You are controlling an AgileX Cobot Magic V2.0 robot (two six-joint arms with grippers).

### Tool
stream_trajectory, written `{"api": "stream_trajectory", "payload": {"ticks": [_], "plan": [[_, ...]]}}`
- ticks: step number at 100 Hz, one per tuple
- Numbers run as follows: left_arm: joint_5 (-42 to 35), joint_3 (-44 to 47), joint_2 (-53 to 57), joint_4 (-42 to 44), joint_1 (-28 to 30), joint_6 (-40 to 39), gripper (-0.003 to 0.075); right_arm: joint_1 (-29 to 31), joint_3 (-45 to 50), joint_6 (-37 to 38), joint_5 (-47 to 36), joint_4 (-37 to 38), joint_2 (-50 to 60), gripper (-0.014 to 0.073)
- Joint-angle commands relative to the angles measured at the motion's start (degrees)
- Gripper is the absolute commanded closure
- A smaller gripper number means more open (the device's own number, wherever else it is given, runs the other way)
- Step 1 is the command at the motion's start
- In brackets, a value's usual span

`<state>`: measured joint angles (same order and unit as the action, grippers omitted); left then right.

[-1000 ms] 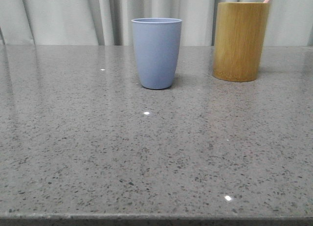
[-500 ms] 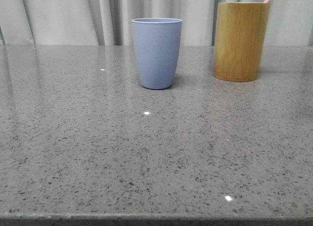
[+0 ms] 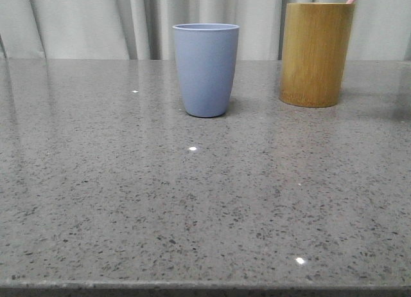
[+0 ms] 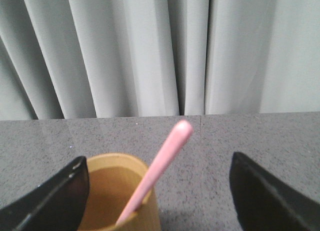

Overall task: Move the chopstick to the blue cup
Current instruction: 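Move the right gripper above the bamboo cup to the pink chopstick, then grasp the pink chopstick with the right gripper and lift it out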

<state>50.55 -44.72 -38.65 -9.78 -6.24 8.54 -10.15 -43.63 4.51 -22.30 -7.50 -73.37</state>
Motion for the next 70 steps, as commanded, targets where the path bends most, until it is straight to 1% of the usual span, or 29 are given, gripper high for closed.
{"api": "stream_trajectory", "payload": {"ticks": [1,26,53,60,70], "plan": [[-4.0,-1.4,0.0,-1.1,0.1,-0.4,0.0206,0.0,-4.1,0.5,-5.3,0.0,-1.3,0.0013],[-3.9,-1.4,0.0,-1.1,0.1,-0.4,0.0206,0.0,-7.0,5.4,-5.9,0.0,-5.6,0.0013],[-3.9,-1.4,0.0,-1.1,0.1,-0.4,0.0206,0.0,-7.1,5.9,-5.9,0.0,-5.6,0.0021],[-3.9,-1.4,0.0,-1.1,0.1,-0.4,0.0206,0.0,-7.1,6.0,-5.7,0.0,-5.6,0.0067],[-3.8,-1.4,0.0,-1.1,0.1,-0.4,0.0206,0.0,-7.1,6.0,-5.5,0.0,-5.6,0.0179]]}}
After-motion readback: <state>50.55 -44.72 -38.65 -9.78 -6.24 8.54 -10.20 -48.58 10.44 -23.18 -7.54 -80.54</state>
